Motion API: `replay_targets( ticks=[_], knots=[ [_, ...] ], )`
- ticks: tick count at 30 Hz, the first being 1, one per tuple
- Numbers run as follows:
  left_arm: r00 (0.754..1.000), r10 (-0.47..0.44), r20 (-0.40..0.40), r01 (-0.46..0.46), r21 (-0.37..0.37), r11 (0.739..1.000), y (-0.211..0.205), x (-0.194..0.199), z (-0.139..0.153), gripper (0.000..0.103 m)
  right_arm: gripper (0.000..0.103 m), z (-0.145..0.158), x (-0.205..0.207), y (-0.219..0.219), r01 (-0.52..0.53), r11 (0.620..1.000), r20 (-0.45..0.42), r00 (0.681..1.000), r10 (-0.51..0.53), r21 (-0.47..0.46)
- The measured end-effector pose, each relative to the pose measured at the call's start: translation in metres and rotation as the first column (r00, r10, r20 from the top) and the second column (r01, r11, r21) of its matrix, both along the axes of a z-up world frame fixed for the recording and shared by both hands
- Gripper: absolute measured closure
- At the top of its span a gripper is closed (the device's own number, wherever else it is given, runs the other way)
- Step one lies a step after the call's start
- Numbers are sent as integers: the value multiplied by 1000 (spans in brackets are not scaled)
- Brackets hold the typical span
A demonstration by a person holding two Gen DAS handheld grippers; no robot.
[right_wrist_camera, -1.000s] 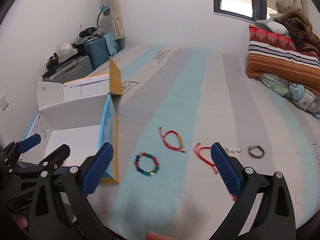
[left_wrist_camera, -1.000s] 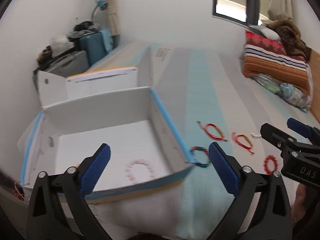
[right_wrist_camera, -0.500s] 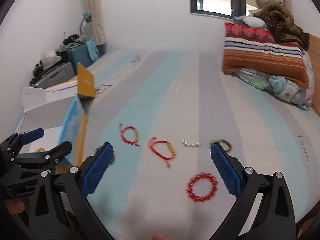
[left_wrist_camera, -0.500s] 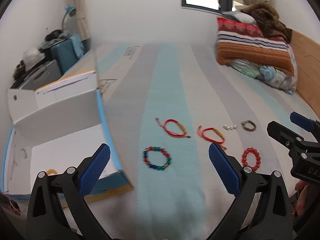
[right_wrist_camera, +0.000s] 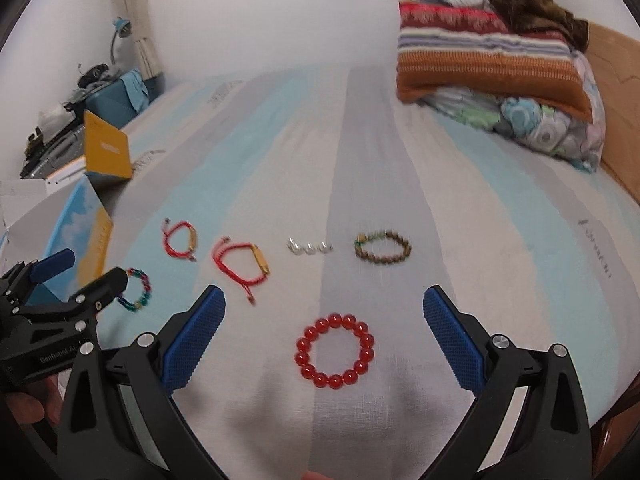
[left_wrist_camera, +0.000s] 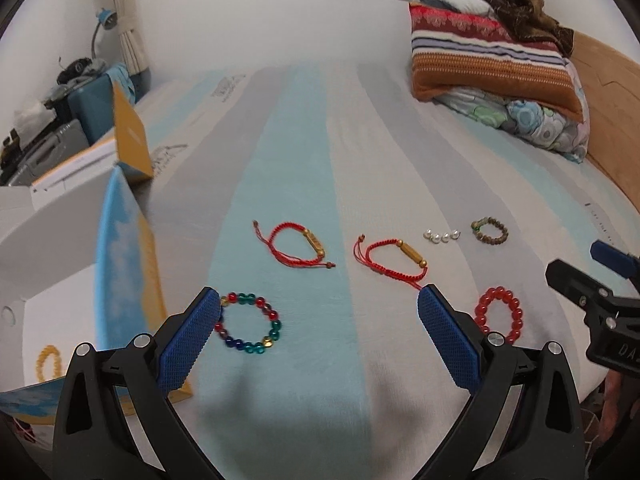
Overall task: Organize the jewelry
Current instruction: 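Move both tools back over the remaining bracelets on the bed, then grasp the multicolour bead bracelet with the left tool while the right tool grasps the red bead bracelet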
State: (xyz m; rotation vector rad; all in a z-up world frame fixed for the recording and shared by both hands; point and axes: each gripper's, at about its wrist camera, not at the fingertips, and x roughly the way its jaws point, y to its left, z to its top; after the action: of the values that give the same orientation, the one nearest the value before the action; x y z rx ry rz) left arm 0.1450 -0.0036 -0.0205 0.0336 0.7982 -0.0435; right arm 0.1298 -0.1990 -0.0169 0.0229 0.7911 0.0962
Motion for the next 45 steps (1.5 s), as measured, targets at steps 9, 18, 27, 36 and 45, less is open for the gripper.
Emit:
replay_targets(
  ticks=[9, 18, 27, 36, 45],
  knots=[
    [998, 1, -56, -2, -26, 1000, 5, 31, -45, 6, 8, -52, 26, -7, 17, 1000, -98, 995, -17, -1],
    [993, 19, -113, -24, -44, 999, 23, 50, -82, 6, 8, -92, 39, -13, 22, 1000, -172, 985, -24, -13],
    [991, 35, -127, -42, -48, 998, 35, 54, -93, 6, 19, -106, 41, -6, -19, 1000, -189, 982, 15, -17],
    [989, 37, -146, -42, -32, 999, 36, 50, -95, 29, 41, -109, 36, 1, -52, 998, -195, 980, 42, -46],
    [987, 22, -159, -29, -36, 999, 34, 44, -95, 62, 57, -109, 33, 5, -47, 995, -189, 981, 30, -86]
  ],
)
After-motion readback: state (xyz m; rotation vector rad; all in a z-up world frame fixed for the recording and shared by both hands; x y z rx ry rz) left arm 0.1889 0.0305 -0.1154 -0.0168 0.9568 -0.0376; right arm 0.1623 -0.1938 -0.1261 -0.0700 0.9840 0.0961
